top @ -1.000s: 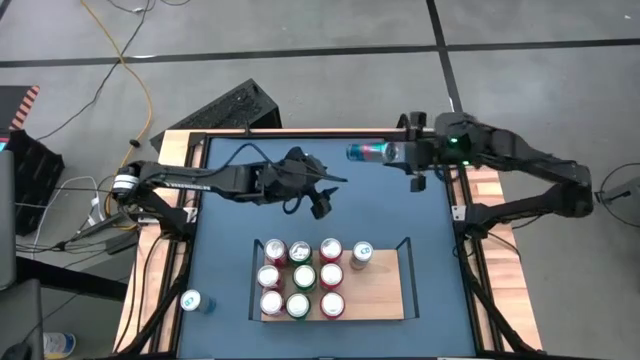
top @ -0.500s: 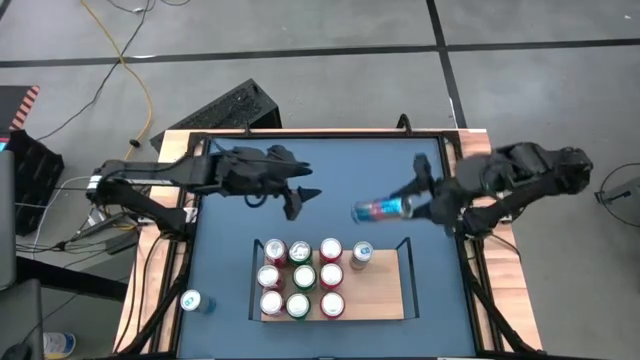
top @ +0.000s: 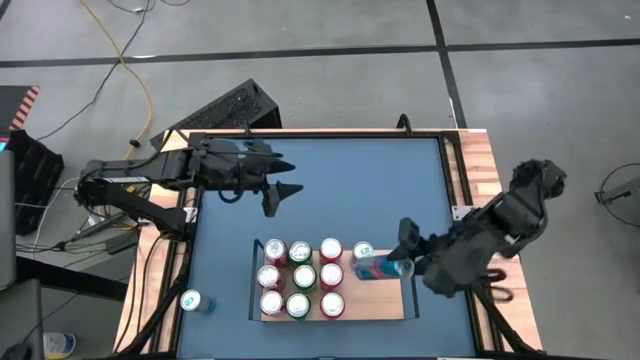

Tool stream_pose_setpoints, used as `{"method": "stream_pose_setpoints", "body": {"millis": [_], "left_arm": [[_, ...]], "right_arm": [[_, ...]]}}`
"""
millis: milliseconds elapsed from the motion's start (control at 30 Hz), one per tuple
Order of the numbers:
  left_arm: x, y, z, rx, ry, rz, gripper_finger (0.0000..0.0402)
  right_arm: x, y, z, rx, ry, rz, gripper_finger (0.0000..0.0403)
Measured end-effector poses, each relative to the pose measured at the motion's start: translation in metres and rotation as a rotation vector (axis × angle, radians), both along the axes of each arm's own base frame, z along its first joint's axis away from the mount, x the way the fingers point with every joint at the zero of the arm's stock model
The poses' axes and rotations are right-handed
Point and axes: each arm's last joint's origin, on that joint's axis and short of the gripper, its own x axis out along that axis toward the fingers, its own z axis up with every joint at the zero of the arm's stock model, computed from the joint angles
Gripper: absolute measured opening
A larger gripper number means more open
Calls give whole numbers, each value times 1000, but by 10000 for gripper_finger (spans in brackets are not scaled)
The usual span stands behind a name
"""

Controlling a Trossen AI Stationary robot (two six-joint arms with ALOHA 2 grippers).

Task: Place canned beverage on shelf
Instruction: Put the top blue soda can on the shelf aligned with the other blue soda can

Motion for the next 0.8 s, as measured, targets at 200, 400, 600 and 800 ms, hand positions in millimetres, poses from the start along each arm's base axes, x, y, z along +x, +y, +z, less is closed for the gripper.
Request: {"method": "stream_pose_setpoints", "body": {"millis": [200, 400, 600, 800], "left_arm": [[-2, 0, -5, 0, 59, -1, 289], [-2, -2, -6, 8, 64, -15, 289], [-1, -3, -6, 35, 78, -82, 289], [-2, -3, -8, 47, 99, -87, 289]], "right_arm": [[20, 24, -9, -36, 195, 50, 194], [43, 44, -16, 62, 301, 181, 194], [69, 48, -41, -55, 360, 373, 194], [88, 41, -55, -193, 367, 524, 194]]}}
